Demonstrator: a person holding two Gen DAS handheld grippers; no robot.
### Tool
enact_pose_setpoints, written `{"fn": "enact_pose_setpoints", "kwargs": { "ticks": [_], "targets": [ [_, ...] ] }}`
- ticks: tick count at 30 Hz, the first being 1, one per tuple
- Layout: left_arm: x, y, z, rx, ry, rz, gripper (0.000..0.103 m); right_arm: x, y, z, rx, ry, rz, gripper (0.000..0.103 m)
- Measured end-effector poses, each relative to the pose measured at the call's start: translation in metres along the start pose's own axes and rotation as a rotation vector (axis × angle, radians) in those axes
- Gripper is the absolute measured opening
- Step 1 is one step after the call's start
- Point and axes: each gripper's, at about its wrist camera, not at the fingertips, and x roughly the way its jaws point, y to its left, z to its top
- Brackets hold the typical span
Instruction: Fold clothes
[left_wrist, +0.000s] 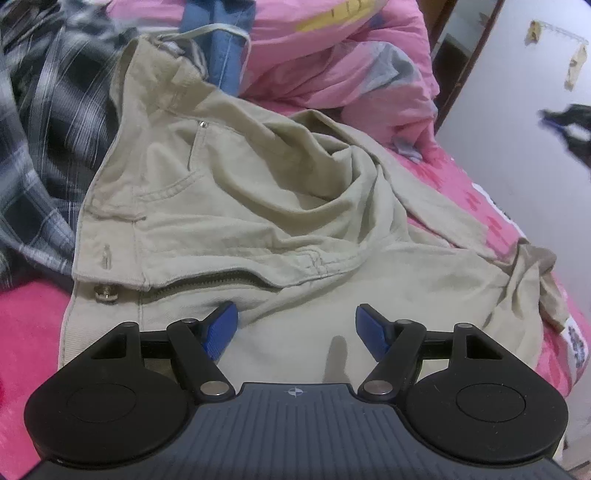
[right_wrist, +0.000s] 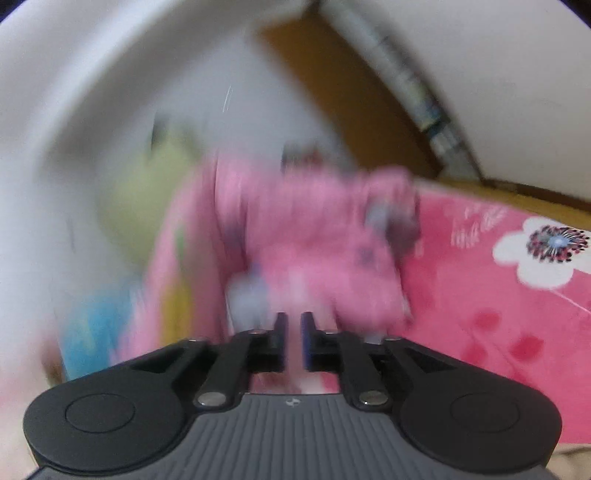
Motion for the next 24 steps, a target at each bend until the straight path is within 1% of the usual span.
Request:
{"fn": "enact_pose_setpoints", "kwargs": {
  "ticks": [1,2,3,4,6,7,8,10,11,12,13,14,15,18,21,24],
  "targets": [
    [-0.001,-0.003,0.001,0.017,-0.002,0.009,0.071,0.014,0.011,-0.02,-0.099,0.095,-0.012,0.046],
    [-0.001,-0.006,0.003,0.035,-0.008,0.019,0.071,0.031,0.026,-0.046,-0.22,0.184,-0.02,0.052],
    [-0.001,-0.009,0.004,0.054,-0.013,0.03,0.071,0.048,0.041,-0.072,-0.342,0.273,-0.027,0.053],
    [-0.002,-0.012,0.005,0.073,-0.019,0.041,0.071,0.063,0.056,-0.105,-0.498,0.352,-0.035,0.053],
    [-0.002,-0.019,0.009,0.108,-0.033,0.063,0.071,0.08,0.08,-0.156,-0.744,0.428,-0.047,0.053],
    [-0.002,-0.023,0.012,0.124,-0.04,0.073,0.071,0.086,0.089,-0.178,-0.848,0.438,-0.05,0.054],
    [-0.001,-0.027,0.014,0.139,-0.047,0.082,0.071,0.092,0.094,-0.197,-0.926,0.446,-0.056,0.054],
    [0.003,-0.035,0.019,0.182,-0.064,0.105,0.071,0.109,0.094,-0.226,-1.042,0.484,-0.109,0.054],
    [0.005,-0.039,0.022,0.205,-0.072,0.119,0.071,0.111,0.091,-0.229,-1.042,0.487,-0.118,0.052],
    [0.009,-0.042,0.025,0.228,-0.078,0.137,0.071,0.112,0.088,-0.231,-1.038,0.488,-0.125,0.05],
    [0.012,-0.045,0.027,0.251,-0.083,0.154,0.071,0.113,0.085,-0.233,-1.034,0.49,-0.133,0.037],
    [0.015,-0.047,0.029,0.268,-0.087,0.169,0.071,0.115,0.082,-0.236,-1.03,0.492,-0.14,0.003],
    [0.018,-0.048,0.032,0.278,-0.088,0.176,0.071,0.111,0.083,-0.231,-1.029,0.455,-0.193,0.003],
    [0.027,-0.048,0.037,0.285,-0.085,0.181,0.071,0.081,0.087,-0.209,-1.096,0.252,-0.287,0.002],
    [0.035,-0.044,0.041,0.271,-0.079,0.2,0.071,0.054,0.086,-0.164,-1.053,0.099,-0.359,0.002],
    [0.042,-0.04,0.045,0.249,-0.074,0.222,0.071,0.027,0.078,-0.105,-0.981,-0.035,-0.426,0.002]
  ]
}}
